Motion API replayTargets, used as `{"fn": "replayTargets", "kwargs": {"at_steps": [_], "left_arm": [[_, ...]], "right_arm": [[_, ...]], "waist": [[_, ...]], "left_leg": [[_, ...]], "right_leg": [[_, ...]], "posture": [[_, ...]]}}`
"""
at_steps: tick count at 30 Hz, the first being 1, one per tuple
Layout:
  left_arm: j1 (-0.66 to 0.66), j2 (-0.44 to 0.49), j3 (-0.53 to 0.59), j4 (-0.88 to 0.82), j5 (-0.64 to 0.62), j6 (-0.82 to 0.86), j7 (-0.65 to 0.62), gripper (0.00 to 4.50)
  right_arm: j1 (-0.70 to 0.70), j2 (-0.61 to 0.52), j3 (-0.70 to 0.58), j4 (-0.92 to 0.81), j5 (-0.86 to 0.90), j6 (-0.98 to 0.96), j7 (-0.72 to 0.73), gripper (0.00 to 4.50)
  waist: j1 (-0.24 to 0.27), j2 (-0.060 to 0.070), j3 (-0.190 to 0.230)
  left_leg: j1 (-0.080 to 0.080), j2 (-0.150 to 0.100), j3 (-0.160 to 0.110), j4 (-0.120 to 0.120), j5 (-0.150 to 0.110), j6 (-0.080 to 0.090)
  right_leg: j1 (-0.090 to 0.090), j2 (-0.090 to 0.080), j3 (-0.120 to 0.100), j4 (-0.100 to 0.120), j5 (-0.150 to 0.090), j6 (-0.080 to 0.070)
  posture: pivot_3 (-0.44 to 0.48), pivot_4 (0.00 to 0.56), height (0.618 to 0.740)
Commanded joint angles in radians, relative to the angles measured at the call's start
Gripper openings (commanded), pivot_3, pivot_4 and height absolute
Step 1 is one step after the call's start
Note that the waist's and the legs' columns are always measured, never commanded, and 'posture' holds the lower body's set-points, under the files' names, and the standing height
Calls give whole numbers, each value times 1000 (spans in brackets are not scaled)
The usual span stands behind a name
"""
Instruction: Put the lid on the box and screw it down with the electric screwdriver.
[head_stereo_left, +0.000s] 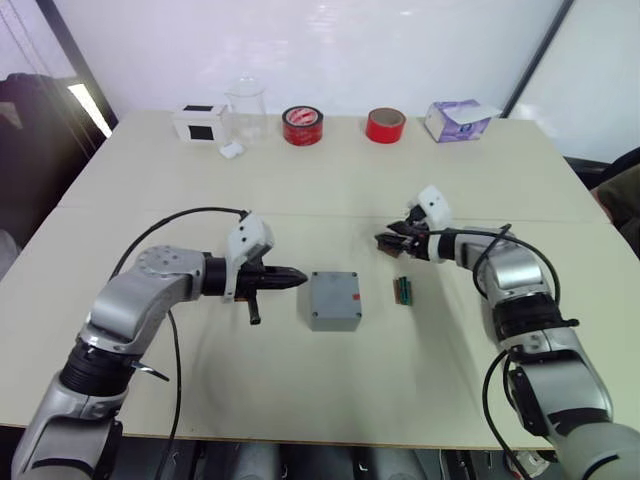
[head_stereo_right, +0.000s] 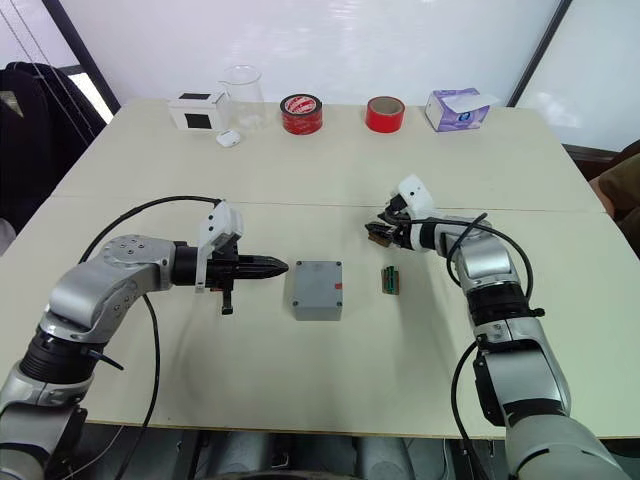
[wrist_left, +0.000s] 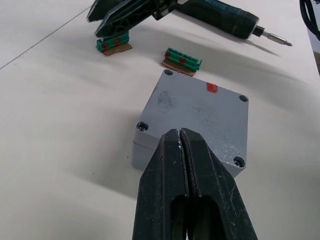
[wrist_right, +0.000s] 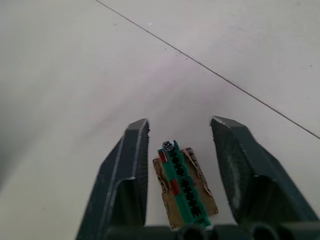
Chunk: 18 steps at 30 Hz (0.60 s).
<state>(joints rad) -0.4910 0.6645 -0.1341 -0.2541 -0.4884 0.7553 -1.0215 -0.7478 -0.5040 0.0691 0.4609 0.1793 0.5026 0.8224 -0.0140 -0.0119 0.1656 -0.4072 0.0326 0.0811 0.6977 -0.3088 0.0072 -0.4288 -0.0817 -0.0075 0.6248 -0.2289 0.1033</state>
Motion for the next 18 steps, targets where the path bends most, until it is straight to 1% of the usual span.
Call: {"fn": "replayTargets", "kwargs": {"at_steps": [1, 14, 16, 18], "left_arm": [[-9, 1, 7, -11, -2, -21, -2, 0], [-7, 12, 11, -20, -9, -14, -9, 0], [-8, 12, 11, -20, -8, -14, -9, 0], [-10, 13, 12, -19, -9, -13, -9, 0]], "right_arm": [[1, -15, -18, -48, 6, 1, 10, 1919], [16, -4, -11, -48, -1, 4, 8, 1919], [17, -5, -8, -48, -3, 3, 12, 1430], [16, -4, -6, -48, -4, 3, 13, 1430]], "waist": [[0, 0, 0], [0, 0, 0], [0, 0, 0], [0, 0, 0]], "left_leg": [[0, 0, 0, 0, 0, 0], [0, 0, 0, 0, 0, 0], [0, 0, 0, 0, 0, 0], [0, 0, 0, 0, 0, 0]], "right_leg": [[0, 0, 0, 0, 0, 0], [0, 0, 0, 0, 0, 0], [0, 0, 0, 0, 0, 0], [0, 0, 0, 0, 0, 0]], "posture": [[0, 150, 740], [0, 150, 740], [0, 150, 740], [0, 150, 740]]}}
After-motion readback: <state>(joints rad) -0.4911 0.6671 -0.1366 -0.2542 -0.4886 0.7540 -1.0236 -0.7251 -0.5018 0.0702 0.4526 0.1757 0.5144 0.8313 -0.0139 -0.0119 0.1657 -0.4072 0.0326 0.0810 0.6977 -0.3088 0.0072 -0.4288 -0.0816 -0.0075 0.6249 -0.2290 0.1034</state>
